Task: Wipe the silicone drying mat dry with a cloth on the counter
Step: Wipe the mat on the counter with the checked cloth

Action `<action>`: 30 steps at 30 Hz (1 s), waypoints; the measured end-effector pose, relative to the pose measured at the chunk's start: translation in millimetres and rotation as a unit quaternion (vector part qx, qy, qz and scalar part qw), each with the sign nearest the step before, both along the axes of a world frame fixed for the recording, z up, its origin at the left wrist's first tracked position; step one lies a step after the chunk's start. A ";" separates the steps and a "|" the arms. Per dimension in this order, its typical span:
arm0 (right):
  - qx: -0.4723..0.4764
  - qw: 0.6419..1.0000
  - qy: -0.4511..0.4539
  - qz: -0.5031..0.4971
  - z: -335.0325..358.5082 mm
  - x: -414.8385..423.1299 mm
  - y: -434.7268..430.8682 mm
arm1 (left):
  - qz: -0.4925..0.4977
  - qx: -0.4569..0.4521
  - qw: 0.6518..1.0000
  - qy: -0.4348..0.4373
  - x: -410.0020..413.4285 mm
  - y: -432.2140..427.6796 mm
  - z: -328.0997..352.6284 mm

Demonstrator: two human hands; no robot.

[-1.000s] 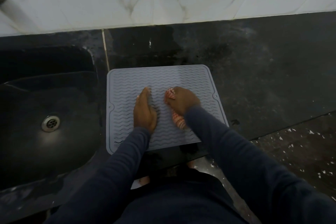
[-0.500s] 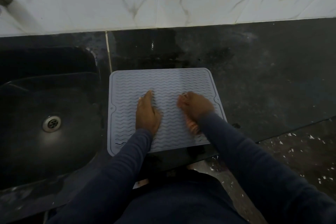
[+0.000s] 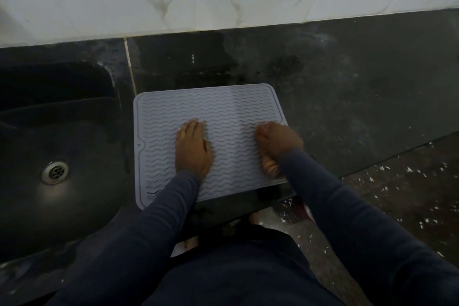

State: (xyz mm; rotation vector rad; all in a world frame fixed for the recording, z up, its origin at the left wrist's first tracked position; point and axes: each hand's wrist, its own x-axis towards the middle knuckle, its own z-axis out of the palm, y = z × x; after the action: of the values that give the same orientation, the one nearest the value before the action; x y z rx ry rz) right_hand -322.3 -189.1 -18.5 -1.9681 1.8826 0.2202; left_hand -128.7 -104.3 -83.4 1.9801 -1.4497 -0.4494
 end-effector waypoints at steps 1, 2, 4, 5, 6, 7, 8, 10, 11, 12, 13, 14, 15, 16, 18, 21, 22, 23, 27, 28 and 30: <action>-0.002 0.999 0.023 -0.031 3.8 -18.7 -8.0 | -0.001 0.000 1.000 -0.008 -0.2 -0.9 -1.5; -0.007 0.997 0.044 -0.061 4.8 -32.9 -15.3 | 0.001 0.001 1.000 -0.009 -0.2 -1.0 -1.9; -0.019 0.996 0.056 -0.070 8.2 -36.6 -21.0 | 0.003 0.005 1.000 -0.008 0.0 -0.2 -0.8; -0.026 0.998 0.027 -0.058 10.5 -24.6 -17.7 | 0.005 0.007 1.000 -0.006 -0.2 0.3 -0.3; -0.026 0.999 -0.014 -0.032 13.3 -5.7 -9.9 | 0.007 0.009 1.000 -0.002 -0.2 0.2 1.0; -0.013 0.998 -0.055 0.003 13.7 17.1 2.4 | 0.010 0.012 1.000 0.000 -0.1 0.2 3.4; 0.003 0.995 -0.089 0.036 11.2 40.7 19.6 | 0.010 0.017 1.000 0.002 -0.3 0.0 5.4; 0.022 0.989 -0.110 0.097 4.6 72.7 53.0 | 0.008 0.027 1.000 0.000 -1.0 0.5 7.1; 0.016 0.988 -0.109 0.106 4.3 74.9 59.2 | 0.007 0.030 0.999 -0.009 -1.1 0.4 7.3; 0.012 0.990 -0.107 0.095 4.9 65.4 56.5 | 0.005 0.033 0.999 -0.023 -1.4 0.8 6.0; 0.013 0.992 -0.100 0.071 8.5 49.0 47.9 | 0.006 0.037 0.999 -0.036 -1.4 1.1 4.4; 0.019 0.995 -0.085 0.040 12.8 29.0 35.6 | 0.008 0.040 0.998 -0.042 -1.8 1.3 3.6; 0.022 0.998 -0.062 0.013 15.9 7.5 21.6 | 0.010 0.044 0.998 -0.045 -1.2 1.7 3.3; 0.021 0.999 -0.033 -0.012 20.0 -13.7 8.9 | 0.009 0.046 0.998 -0.047 -1.5 1.7 2.8; 0.018 0.999 0.030 -0.037 27.6 -37.6 -7.1 | 0.009 0.043 0.998 -0.046 -1.8 1.1 3.6; -0.012 1.000 -0.006 -0.003 32.5 -17.8 -18.4 | 0.028 0.030 0.999 -0.016 -2.9 0.5 5.0; -0.019 0.998 -0.048 0.027 34.7 2.0 -17.6 | 0.036 0.028 0.999 -0.008 -3.3 0.7 6.3; -0.019 0.995 -0.080 0.057 33.8 25.5 -15.4 | 0.042 0.028 0.999 -0.003 -3.6 0.0 6.5; -0.005 0.987 -0.086 0.138 9.5 114.6 -0.1 | 0.043 0.035 0.998 0.008 -1.4 -5.3 6.5; -0.004 0.986 -0.081 0.144 4.5 122.4 1.2 | 0.039 0.037 0.999 0.000 -0.5 -5.5 6.7; 0.012 0.989 -0.093 0.118 3.5 109.0 -5.0 | 0.028 0.046 0.998 -0.037 -0.8 -4.7 6.0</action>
State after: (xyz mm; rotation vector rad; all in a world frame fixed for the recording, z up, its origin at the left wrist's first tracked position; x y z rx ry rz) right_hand -213.3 -194.1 -15.0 -2.1153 1.5249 0.1208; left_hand -129.5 -108.9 -77.4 2.1253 -1.4374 -0.4285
